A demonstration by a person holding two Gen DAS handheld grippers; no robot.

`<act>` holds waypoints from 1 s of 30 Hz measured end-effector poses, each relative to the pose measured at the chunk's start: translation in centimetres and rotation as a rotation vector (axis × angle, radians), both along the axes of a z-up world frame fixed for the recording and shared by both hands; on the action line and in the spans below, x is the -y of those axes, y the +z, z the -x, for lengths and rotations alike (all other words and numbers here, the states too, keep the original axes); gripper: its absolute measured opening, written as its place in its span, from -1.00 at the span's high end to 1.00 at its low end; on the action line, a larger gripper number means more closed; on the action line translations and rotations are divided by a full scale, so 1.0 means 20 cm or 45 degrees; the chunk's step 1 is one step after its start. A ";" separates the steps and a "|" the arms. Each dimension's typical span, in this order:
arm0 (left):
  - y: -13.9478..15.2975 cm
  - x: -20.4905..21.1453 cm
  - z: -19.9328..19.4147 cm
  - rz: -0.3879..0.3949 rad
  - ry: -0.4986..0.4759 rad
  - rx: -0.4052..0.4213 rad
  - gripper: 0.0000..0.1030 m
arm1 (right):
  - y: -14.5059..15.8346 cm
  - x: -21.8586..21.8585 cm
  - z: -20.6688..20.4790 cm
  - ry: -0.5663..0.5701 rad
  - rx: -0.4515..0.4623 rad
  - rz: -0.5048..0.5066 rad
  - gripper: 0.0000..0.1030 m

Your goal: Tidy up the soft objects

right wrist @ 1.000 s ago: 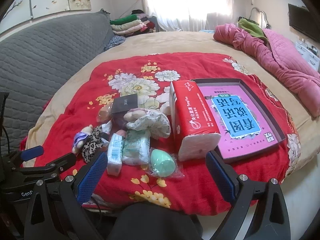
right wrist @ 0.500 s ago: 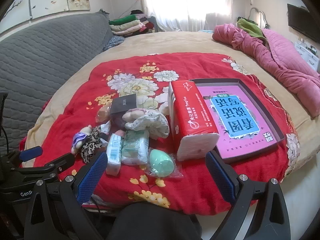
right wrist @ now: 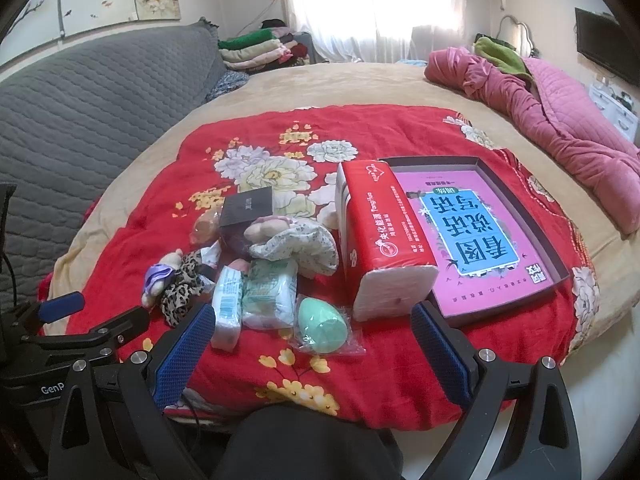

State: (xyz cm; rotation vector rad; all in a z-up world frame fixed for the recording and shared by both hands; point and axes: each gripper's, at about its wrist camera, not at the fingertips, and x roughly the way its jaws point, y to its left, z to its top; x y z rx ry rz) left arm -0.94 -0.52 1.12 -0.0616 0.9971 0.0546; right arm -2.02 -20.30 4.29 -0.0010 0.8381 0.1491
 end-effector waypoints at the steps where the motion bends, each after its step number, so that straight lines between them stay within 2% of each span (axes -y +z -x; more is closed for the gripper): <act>1: 0.00 0.00 0.00 -0.001 0.000 -0.001 -0.96 | 0.00 0.00 0.00 0.001 0.000 0.000 -0.91; 18: -0.05 -0.01 0.00 0.013 0.009 -0.019 -0.96 | -0.03 0.00 -0.01 -0.001 -0.018 0.017 -0.91; 25: -0.12 -0.06 -0.02 0.032 0.034 -0.050 -0.96 | -0.12 -0.01 -0.06 0.005 -0.063 0.055 -0.91; 30: -0.19 -0.17 -0.05 0.066 0.100 -0.088 -0.96 | -0.20 0.00 -0.10 0.008 -0.111 0.071 -0.91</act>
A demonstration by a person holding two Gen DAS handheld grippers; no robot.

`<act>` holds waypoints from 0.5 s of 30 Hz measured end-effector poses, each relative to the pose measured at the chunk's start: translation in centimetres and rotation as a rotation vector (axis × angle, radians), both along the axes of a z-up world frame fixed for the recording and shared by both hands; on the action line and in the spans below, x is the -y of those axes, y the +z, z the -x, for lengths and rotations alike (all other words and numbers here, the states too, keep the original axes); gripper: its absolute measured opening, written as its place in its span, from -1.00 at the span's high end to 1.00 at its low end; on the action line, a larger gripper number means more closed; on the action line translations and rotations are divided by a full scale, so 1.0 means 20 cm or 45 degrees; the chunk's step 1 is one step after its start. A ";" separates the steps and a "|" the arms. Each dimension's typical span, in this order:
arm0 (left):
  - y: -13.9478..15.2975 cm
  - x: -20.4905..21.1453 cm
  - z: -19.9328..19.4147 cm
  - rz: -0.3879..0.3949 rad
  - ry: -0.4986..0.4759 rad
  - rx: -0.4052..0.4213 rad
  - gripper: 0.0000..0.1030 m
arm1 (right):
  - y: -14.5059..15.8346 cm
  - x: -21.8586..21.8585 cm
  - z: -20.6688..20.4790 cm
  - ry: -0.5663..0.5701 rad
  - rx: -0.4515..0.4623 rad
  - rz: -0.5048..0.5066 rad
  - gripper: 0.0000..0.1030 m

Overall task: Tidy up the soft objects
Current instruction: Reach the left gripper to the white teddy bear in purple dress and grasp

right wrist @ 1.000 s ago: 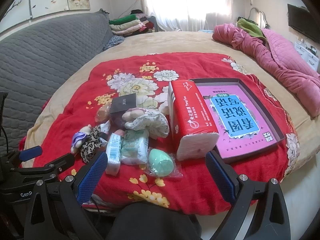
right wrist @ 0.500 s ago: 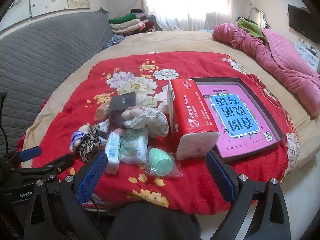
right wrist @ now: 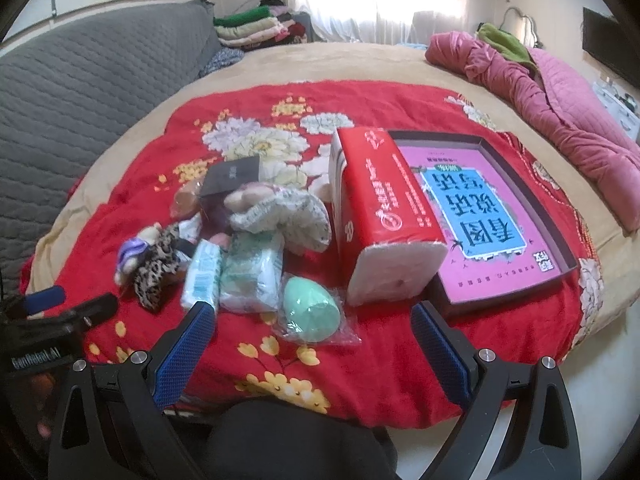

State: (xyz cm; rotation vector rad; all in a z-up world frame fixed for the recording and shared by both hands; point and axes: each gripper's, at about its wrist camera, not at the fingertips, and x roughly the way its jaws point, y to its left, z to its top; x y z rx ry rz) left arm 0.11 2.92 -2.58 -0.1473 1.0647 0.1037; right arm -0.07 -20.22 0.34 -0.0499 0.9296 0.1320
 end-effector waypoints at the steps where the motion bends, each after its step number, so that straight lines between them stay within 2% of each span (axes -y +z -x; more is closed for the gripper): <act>1: -0.01 -0.02 -0.01 0.007 0.012 -0.006 -0.96 | -0.02 0.00 -0.01 0.002 -0.010 0.008 -0.91; 9: -0.10 -0.13 -0.06 0.077 0.056 -0.052 -0.96 | -0.15 -0.03 -0.09 0.010 -0.103 0.099 -0.91; 15: -0.15 -0.18 -0.15 0.093 0.070 -0.062 -0.96 | -0.20 -0.03 -0.14 0.009 -0.125 0.112 -0.91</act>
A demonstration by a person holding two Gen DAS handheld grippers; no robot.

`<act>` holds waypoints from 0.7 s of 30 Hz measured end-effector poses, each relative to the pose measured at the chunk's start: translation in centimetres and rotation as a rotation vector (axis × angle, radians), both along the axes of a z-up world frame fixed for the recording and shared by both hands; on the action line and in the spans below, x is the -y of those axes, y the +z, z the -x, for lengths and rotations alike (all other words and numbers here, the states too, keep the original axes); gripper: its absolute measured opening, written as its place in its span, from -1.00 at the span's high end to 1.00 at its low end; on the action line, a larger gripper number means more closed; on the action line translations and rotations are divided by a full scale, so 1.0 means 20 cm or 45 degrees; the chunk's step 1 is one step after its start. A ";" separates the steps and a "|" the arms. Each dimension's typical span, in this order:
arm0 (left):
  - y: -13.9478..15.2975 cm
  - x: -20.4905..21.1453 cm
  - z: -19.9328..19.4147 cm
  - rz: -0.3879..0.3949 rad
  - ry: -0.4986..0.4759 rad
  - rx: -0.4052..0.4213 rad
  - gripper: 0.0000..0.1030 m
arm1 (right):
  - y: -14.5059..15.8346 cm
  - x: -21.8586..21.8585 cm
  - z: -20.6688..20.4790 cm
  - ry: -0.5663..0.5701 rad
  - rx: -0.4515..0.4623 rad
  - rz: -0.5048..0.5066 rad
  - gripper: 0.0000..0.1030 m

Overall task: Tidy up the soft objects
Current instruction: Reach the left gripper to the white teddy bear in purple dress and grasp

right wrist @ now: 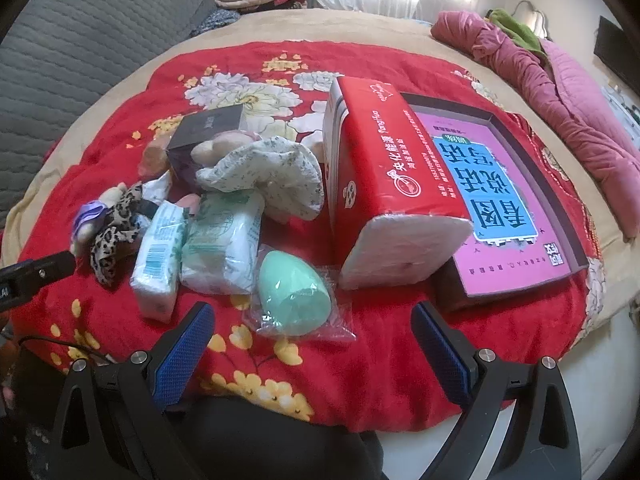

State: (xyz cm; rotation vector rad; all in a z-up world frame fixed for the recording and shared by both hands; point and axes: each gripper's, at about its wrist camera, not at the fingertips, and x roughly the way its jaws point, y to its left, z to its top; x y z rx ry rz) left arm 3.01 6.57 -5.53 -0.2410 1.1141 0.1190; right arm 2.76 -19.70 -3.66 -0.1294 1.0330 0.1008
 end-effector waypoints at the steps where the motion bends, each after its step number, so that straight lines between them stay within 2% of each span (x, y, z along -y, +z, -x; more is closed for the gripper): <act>1: 0.00 -0.02 -0.01 0.000 0.010 0.002 -0.96 | 0.00 0.00 0.00 0.000 -0.001 0.002 -0.91; 7: -0.01 -0.11 -0.16 0.101 0.037 0.002 -0.96 | -0.03 -0.01 -0.03 -0.007 -0.022 -0.011 -0.91; 12: -0.08 -0.12 -0.28 0.168 0.044 -0.060 -0.95 | -0.05 0.00 -0.04 -0.020 -0.044 -0.027 -0.91; 14: -0.12 -0.11 -0.31 0.195 0.036 -0.095 -0.89 | -0.07 0.01 -0.05 -0.026 -0.056 -0.036 -0.91; 15: -0.14 -0.12 -0.32 0.220 0.050 -0.101 -0.75 | -0.07 0.02 -0.06 -0.030 -0.058 -0.038 -0.90; 16: -0.16 -0.13 -0.33 0.244 0.062 -0.103 -0.71 | -0.08 0.02 -0.06 -0.034 -0.060 -0.038 -0.87; 19: -0.22 -0.16 -0.35 0.299 0.081 -0.131 -0.66 | -0.10 0.02 -0.08 -0.037 -0.065 -0.025 -0.80; 21: -0.23 -0.17 -0.35 0.322 0.081 -0.126 -0.63 | -0.11 0.01 -0.09 -0.027 -0.067 -0.018 -0.68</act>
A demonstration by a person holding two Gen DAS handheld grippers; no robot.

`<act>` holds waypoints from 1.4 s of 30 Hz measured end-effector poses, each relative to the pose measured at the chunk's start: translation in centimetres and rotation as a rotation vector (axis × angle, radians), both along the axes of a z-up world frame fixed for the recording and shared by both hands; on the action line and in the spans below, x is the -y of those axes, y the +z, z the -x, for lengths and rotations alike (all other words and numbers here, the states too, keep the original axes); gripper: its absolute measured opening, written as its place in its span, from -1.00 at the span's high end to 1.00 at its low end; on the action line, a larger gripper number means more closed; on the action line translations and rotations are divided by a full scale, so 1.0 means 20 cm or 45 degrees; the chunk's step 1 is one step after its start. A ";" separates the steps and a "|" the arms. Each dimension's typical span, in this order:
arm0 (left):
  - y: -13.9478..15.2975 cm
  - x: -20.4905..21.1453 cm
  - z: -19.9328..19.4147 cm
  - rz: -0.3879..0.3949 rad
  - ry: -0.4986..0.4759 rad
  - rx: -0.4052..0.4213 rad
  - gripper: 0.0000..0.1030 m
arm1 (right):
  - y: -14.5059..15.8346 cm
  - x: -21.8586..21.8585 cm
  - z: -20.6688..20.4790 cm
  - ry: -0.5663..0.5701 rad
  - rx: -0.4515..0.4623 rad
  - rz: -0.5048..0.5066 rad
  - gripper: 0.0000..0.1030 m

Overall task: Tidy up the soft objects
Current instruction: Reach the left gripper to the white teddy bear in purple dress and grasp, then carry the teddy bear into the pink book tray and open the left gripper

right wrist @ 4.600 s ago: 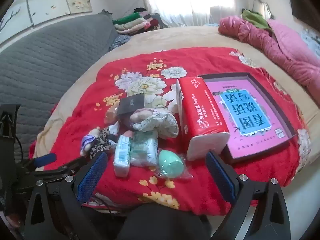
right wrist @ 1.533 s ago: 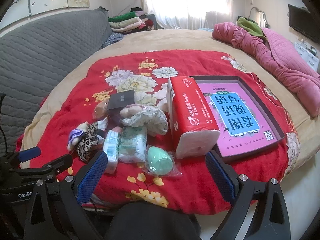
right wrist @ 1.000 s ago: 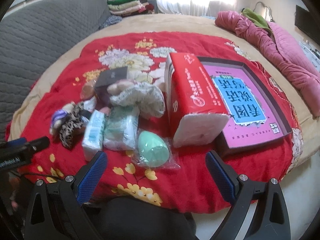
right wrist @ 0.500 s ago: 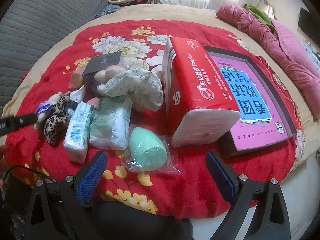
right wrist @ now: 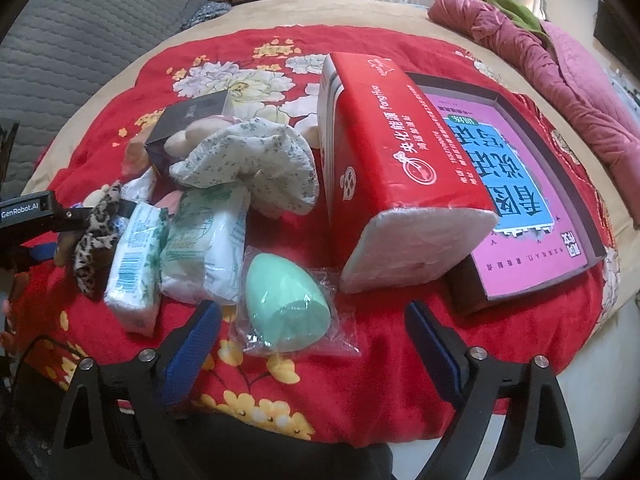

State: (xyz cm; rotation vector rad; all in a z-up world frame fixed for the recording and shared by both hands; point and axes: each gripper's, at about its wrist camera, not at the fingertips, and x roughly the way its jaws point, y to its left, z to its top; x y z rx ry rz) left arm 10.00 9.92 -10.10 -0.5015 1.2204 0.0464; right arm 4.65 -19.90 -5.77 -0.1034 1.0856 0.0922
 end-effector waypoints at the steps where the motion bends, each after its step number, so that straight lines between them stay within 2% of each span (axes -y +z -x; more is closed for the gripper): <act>1: 0.00 0.00 -0.01 0.007 -0.004 0.004 -0.58 | -0.01 -0.01 -0.01 0.008 -0.004 0.005 -0.50; 2: 0.00 0.00 -0.01 0.014 -0.006 0.007 -0.54 | -0.02 -0.02 -0.02 0.017 -0.011 0.006 -0.33; 6: -0.02 -0.01 -0.03 0.136 -0.018 0.022 -0.14 | -0.05 -0.05 -0.03 0.052 -0.041 -0.003 -0.03; 15: 0.06 -0.05 0.04 0.218 0.003 0.130 -0.01 | 0.05 0.02 0.02 0.001 0.054 -0.078 0.03; 23: 0.23 -0.04 0.13 0.134 -0.026 0.230 -0.01 | 0.18 0.01 0.10 0.024 0.152 -0.127 0.04; 26: 0.32 0.05 0.17 0.085 -0.084 0.270 -0.01 | 0.23 0.01 0.12 0.024 0.192 -0.147 0.04; 33: 0.51 0.31 0.18 0.051 -0.240 0.360 -0.01 | 0.39 0.08 0.15 -0.007 0.298 -0.181 0.04; 36: 0.59 0.47 0.17 0.020 -0.329 0.397 -0.01 | 0.50 0.20 0.15 -0.076 0.372 -0.194 0.04; 42: 0.69 0.88 0.12 0.002 -0.526 0.431 -0.01 | 0.59 0.53 0.11 -0.268 0.442 -0.182 0.04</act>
